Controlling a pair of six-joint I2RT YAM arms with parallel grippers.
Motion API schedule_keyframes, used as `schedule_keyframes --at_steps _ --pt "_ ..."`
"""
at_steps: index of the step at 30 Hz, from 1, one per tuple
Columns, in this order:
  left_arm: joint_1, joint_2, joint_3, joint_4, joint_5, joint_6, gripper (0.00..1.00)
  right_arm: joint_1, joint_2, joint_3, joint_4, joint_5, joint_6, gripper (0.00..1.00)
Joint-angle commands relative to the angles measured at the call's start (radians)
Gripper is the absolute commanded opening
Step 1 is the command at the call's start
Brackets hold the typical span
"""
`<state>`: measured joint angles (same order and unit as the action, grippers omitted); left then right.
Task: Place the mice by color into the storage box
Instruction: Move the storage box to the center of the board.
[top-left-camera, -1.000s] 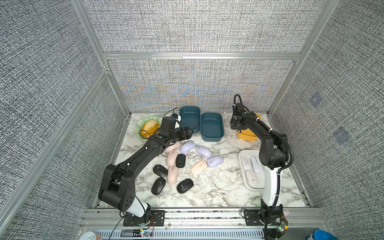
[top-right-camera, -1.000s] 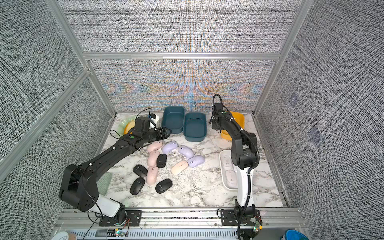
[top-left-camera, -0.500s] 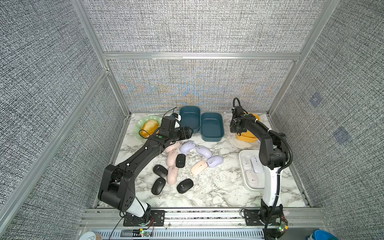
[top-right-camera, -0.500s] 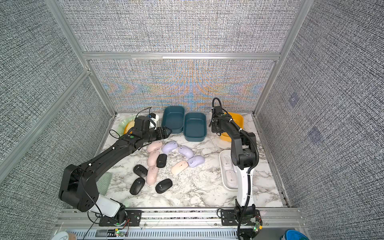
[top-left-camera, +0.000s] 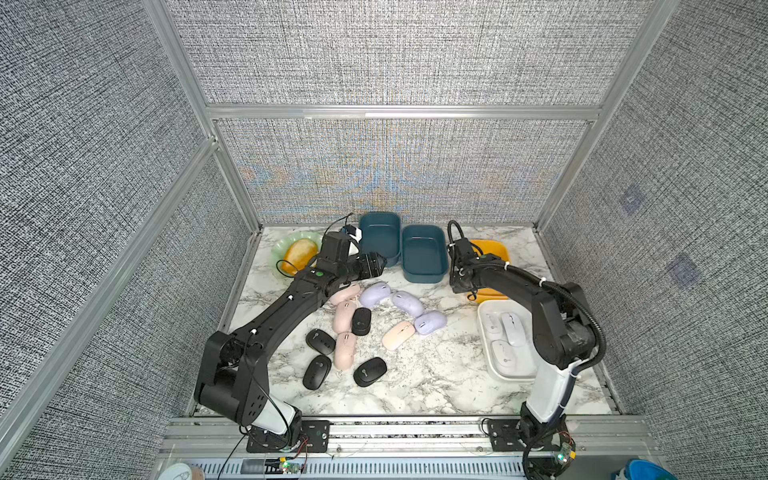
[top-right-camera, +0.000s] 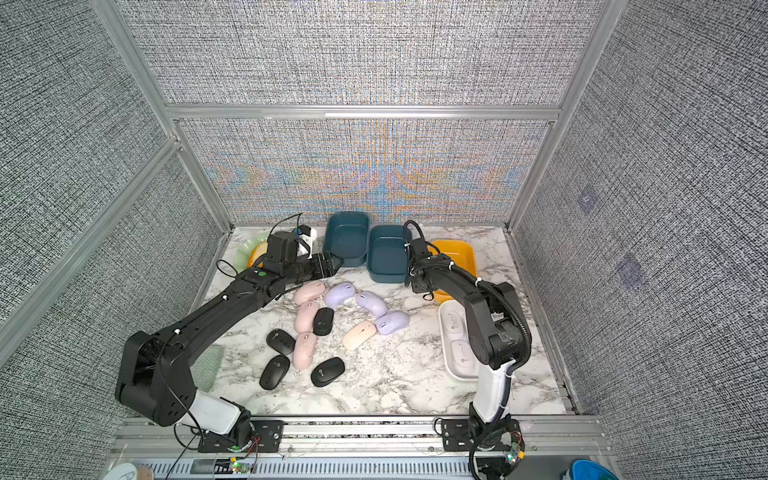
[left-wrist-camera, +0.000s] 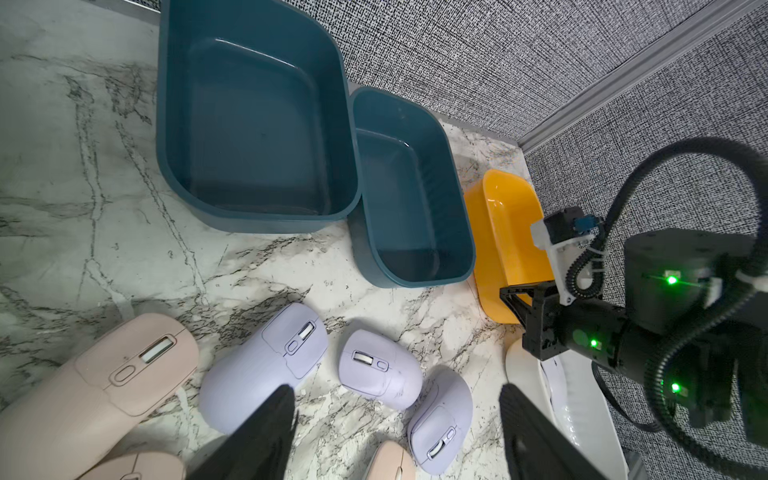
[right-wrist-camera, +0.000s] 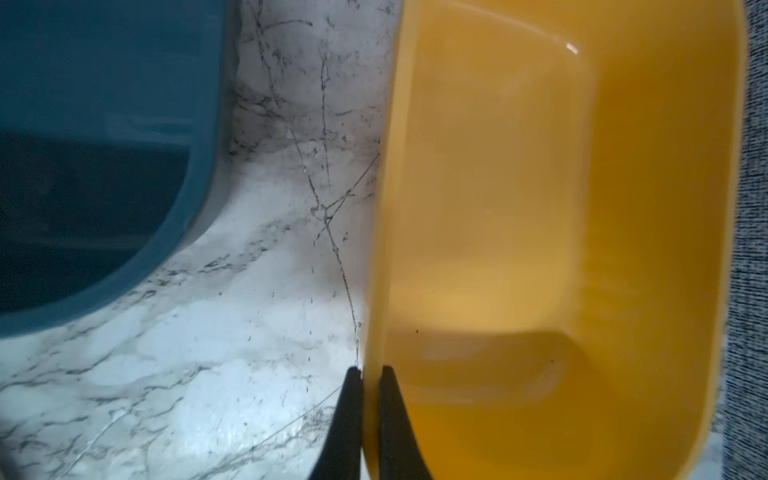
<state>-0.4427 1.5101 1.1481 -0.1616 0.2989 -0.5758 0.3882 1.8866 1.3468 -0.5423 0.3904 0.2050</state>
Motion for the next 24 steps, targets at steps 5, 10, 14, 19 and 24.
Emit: schedule_keyframes --at_steps 5,10,14,19,24 --pt "0.000 -0.011 -0.002 0.009 0.002 0.010 0.79 0.036 -0.020 -0.025 0.004 0.023 0.026 0.08" --pt "0.000 -0.013 -0.004 0.012 -0.001 0.010 0.78 0.044 -0.065 -0.040 0.013 0.021 0.033 0.10" --pt "-0.001 -0.011 -0.003 0.014 0.003 0.007 0.78 0.046 -0.075 -0.044 0.012 -0.014 0.034 0.16" --pt "-0.001 -0.014 -0.004 0.017 0.010 0.007 0.78 0.053 -0.108 -0.058 -0.009 -0.028 0.040 0.34" --pt "0.000 -0.020 -0.003 0.015 0.008 0.010 0.79 0.123 -0.205 -0.064 -0.073 0.034 0.048 0.42"
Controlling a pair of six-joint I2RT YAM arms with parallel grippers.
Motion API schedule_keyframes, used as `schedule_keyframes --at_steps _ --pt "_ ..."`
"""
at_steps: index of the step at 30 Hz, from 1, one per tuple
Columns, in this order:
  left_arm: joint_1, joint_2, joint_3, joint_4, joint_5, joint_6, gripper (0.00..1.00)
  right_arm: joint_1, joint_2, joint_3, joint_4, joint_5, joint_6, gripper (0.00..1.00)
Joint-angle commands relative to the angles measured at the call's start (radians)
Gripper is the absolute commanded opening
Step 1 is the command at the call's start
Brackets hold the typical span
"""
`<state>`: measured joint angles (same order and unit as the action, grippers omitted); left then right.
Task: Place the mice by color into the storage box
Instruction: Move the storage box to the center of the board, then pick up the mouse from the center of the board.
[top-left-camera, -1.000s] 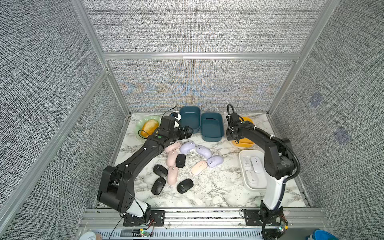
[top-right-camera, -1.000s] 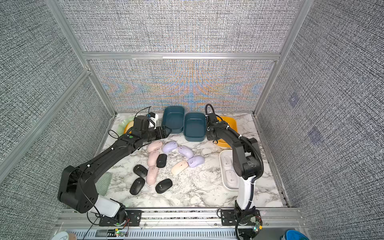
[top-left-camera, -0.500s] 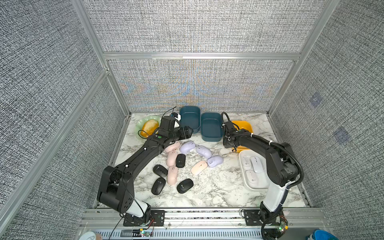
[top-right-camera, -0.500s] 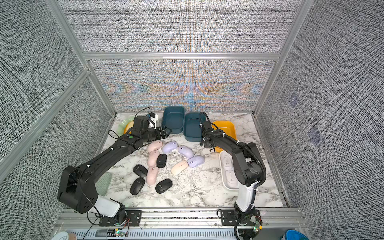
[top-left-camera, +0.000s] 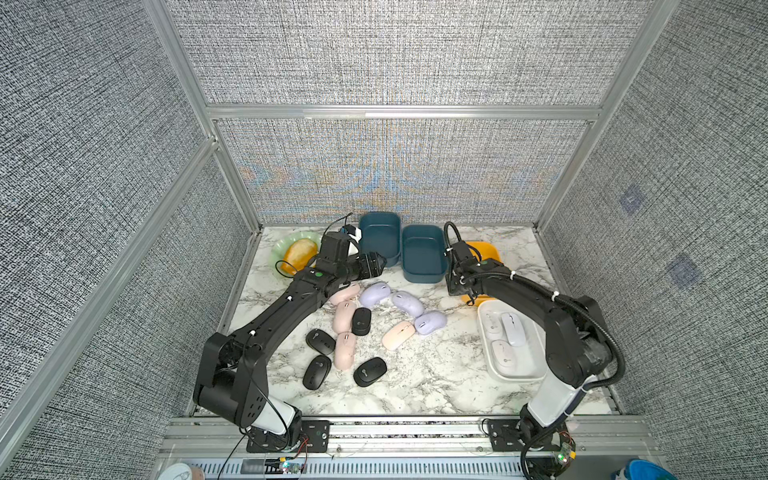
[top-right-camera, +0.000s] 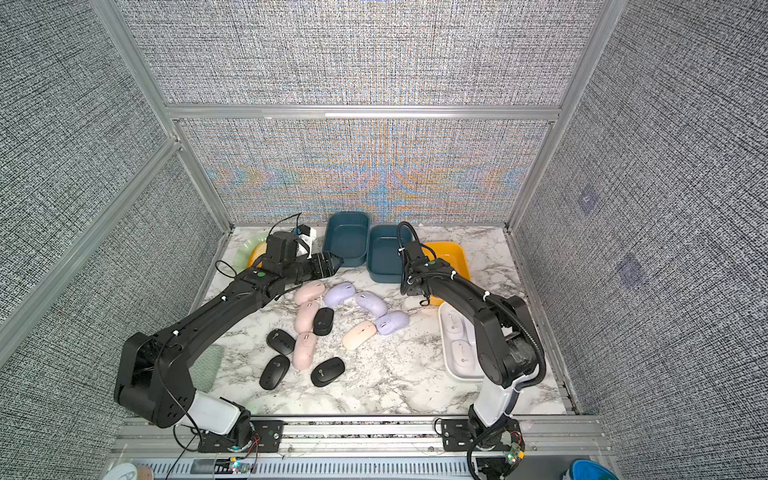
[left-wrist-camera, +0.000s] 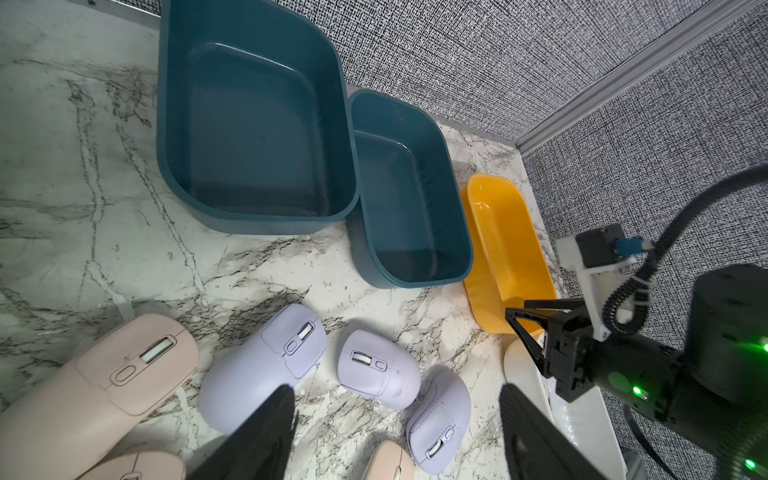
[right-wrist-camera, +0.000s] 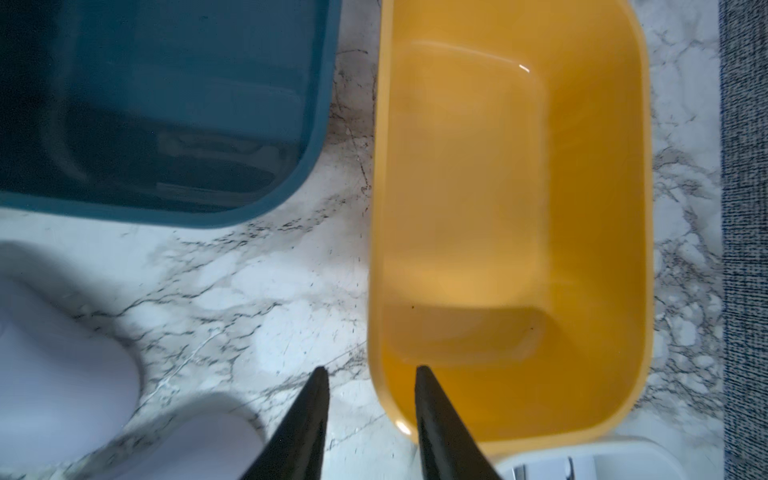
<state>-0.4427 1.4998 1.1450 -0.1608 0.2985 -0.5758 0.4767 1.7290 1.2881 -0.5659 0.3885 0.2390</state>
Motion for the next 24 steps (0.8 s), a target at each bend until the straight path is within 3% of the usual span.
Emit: schedule_keyframes --at_steps 1,6,11,17,24 --pt "0.000 -0.016 -0.002 0.015 0.005 0.009 0.79 0.059 -0.071 -0.013 -0.058 0.031 0.017 0.44" --pt "0.002 -0.041 -0.008 0.014 -0.035 0.004 0.81 0.171 -0.123 -0.055 -0.048 -0.049 0.022 0.50" --pt "0.052 -0.073 -0.023 0.011 -0.090 -0.015 0.87 0.243 -0.064 -0.057 0.013 -0.168 -0.017 0.62" --pt "0.176 -0.078 -0.051 0.036 -0.092 -0.044 0.99 0.249 0.103 0.050 0.004 -0.215 -0.098 0.72" --pt "0.217 -0.043 -0.029 0.006 -0.096 -0.039 0.99 0.232 0.265 0.197 -0.036 -0.266 -0.159 0.76"
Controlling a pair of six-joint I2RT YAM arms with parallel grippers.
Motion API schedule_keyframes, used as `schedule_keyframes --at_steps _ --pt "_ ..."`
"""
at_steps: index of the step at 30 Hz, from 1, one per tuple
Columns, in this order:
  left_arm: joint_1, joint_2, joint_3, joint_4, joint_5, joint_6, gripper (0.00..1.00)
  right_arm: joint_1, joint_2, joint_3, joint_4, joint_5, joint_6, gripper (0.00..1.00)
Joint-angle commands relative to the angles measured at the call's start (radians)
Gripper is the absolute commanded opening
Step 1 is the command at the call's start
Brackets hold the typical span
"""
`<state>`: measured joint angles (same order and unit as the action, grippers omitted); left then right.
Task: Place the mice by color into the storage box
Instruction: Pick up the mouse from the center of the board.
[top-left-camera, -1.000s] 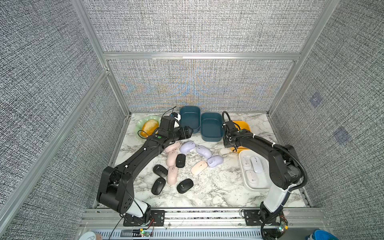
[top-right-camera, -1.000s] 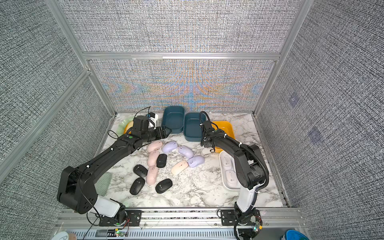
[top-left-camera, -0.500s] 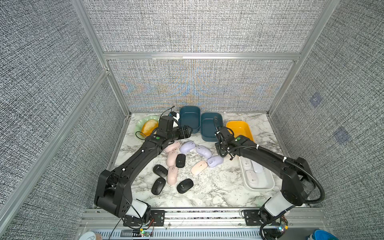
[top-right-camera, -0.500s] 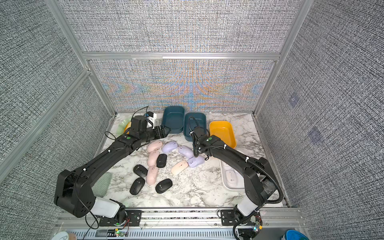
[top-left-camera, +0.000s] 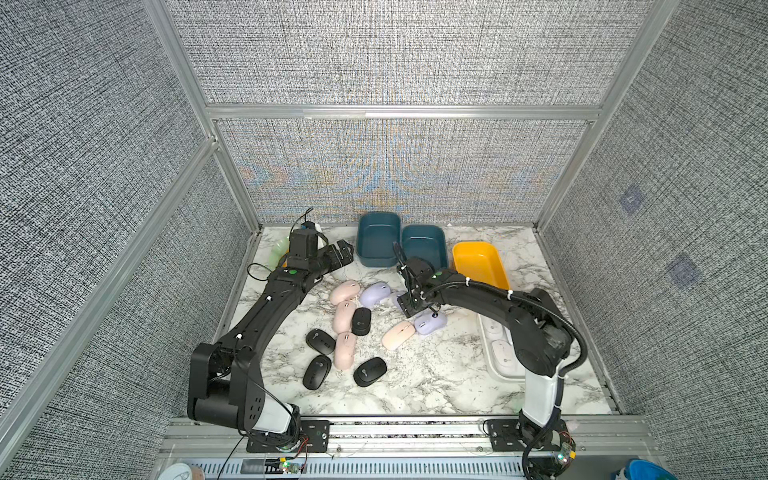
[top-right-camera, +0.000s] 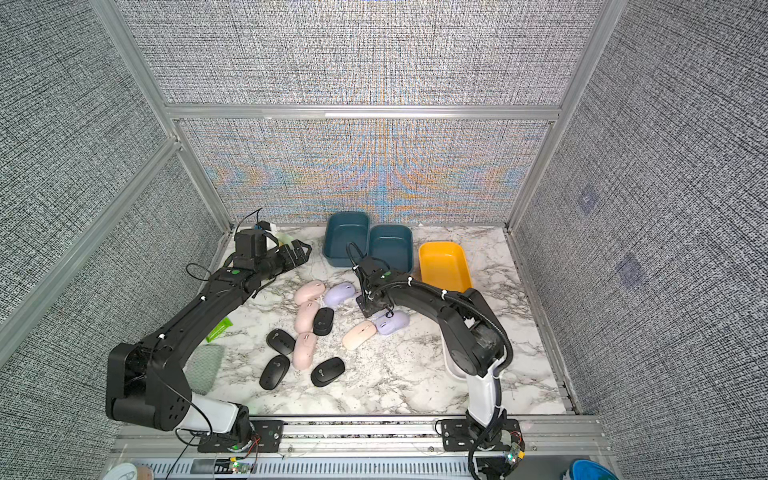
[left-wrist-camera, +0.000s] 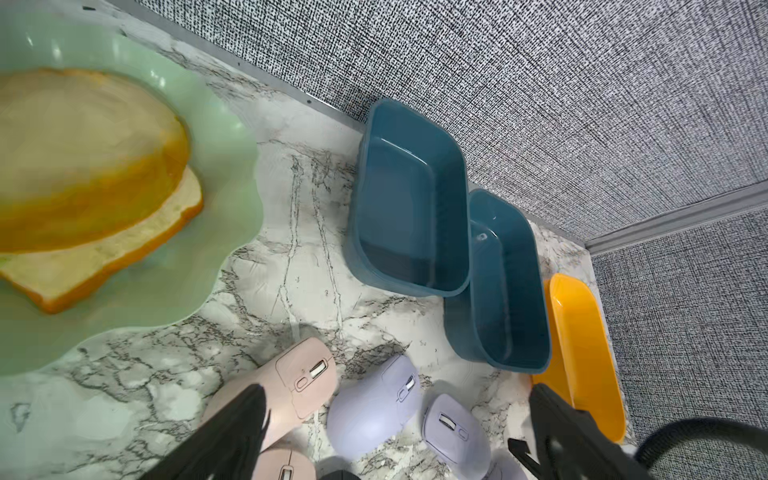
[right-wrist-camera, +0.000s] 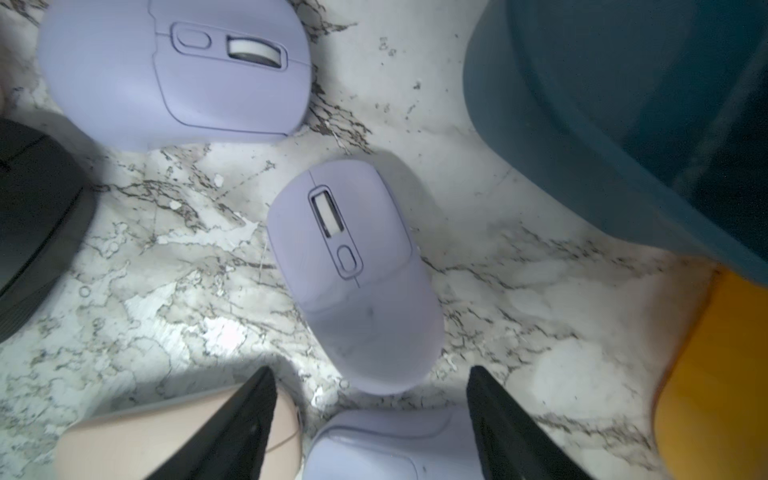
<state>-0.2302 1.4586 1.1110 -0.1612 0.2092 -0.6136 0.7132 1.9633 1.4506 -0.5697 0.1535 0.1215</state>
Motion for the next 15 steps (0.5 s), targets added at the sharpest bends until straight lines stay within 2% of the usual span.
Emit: schedule_keyframes --at_steps 1,9,15 --pt "0.004 -0.004 0.002 0.012 -0.005 -0.002 0.99 -0.004 0.039 0.042 -0.035 -0.031 -0.046 0.76" --pt "0.005 -0.005 -0.014 0.049 0.054 -0.014 0.98 -0.028 0.108 0.078 -0.016 -0.048 -0.027 0.76" --pt "0.005 0.037 0.012 0.026 0.094 -0.018 0.96 -0.038 0.126 0.087 -0.004 -0.100 -0.011 0.68"
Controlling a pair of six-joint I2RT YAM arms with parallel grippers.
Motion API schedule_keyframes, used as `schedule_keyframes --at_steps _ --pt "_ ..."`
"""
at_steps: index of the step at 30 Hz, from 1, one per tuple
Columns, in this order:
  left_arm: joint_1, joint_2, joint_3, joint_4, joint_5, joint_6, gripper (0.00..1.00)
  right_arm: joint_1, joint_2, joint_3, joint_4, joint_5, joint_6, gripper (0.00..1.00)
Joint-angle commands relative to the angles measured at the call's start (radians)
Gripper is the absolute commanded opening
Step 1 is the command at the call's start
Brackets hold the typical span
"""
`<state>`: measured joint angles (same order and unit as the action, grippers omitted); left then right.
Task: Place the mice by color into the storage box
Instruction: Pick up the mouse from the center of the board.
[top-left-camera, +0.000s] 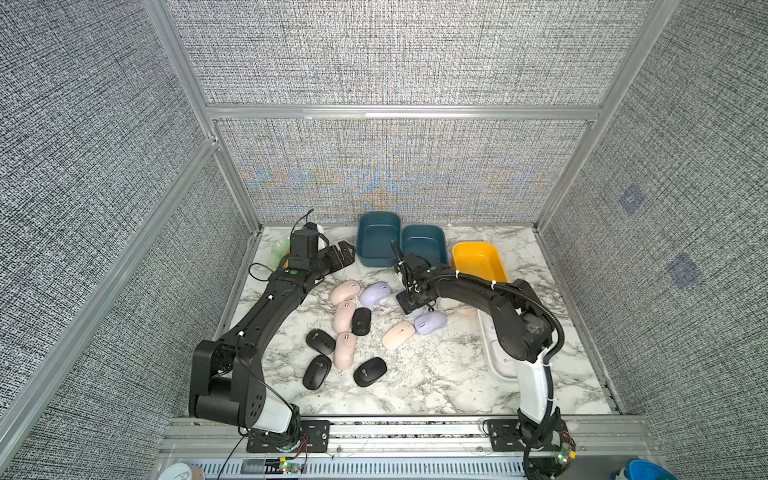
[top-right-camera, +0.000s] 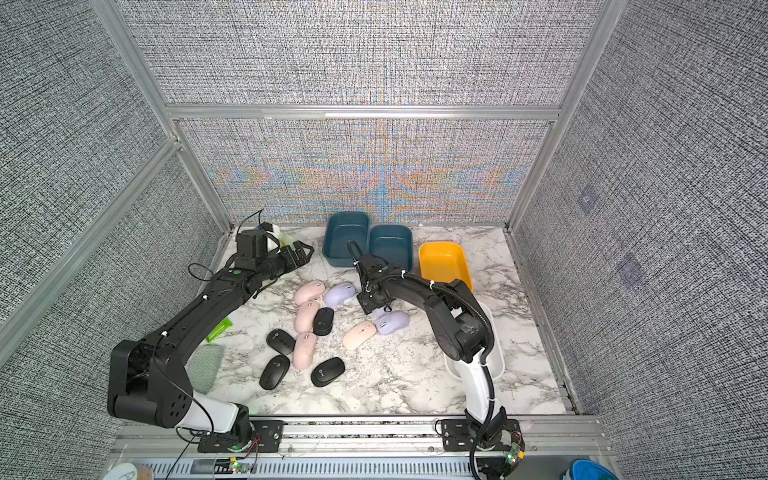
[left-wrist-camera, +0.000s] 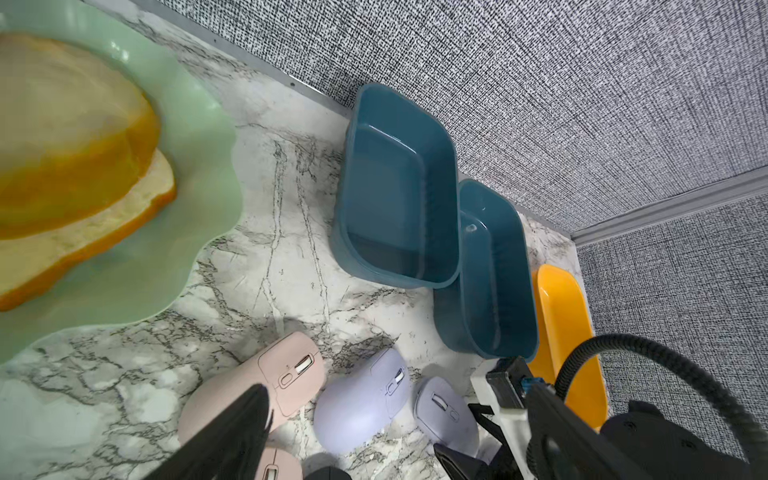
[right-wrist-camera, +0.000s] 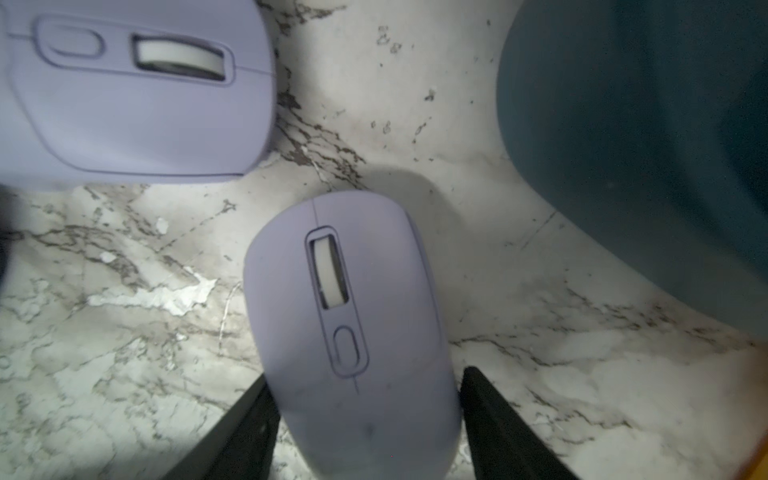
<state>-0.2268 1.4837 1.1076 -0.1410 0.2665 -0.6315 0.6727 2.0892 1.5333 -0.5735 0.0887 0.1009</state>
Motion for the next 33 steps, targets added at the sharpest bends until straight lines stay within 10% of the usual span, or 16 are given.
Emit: schedule_keyframes --at_steps 1,33 --pt "0.001 0.014 0.017 0.005 0.046 -0.002 0.96 0.004 0.000 0.003 0.003 -0.041 0.011 0.67" --pt "-0.042 0.019 -0.020 0.096 0.163 -0.023 0.93 -0.028 -0.264 -0.024 -0.032 0.112 0.050 0.50"
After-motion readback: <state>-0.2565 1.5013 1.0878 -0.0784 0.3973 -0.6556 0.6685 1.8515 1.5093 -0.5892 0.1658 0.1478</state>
